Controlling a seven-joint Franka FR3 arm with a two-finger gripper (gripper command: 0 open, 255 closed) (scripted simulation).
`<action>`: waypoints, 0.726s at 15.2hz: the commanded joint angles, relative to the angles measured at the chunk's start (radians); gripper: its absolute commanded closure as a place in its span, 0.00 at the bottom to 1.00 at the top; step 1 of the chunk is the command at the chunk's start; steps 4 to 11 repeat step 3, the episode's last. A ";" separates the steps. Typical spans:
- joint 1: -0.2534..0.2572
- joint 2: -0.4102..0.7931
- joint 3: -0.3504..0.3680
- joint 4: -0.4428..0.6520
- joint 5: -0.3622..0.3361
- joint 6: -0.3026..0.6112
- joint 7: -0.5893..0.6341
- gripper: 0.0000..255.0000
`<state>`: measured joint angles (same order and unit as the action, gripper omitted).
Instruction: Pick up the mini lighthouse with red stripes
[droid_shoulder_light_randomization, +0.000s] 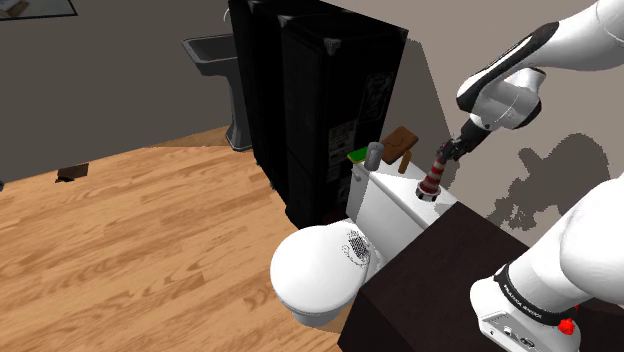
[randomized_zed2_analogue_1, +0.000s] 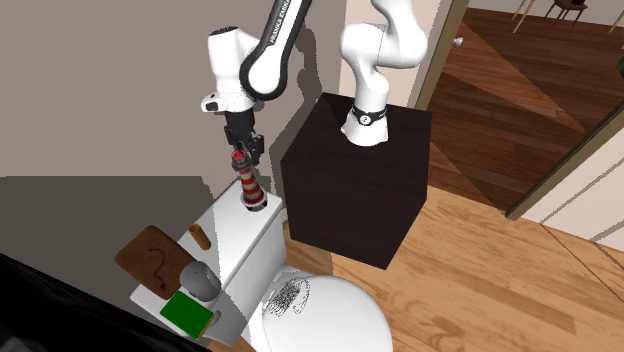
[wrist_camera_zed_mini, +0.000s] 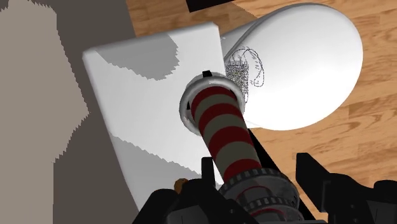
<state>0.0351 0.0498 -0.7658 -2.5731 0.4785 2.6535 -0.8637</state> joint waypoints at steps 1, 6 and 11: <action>0.005 -0.046 -0.015 -0.006 -0.085 -0.015 0.067 1.00; 0.002 -0.049 -0.013 -0.006 -0.091 -0.016 0.071 1.00; 0.002 -0.049 -0.013 -0.006 -0.091 -0.016 0.071 1.00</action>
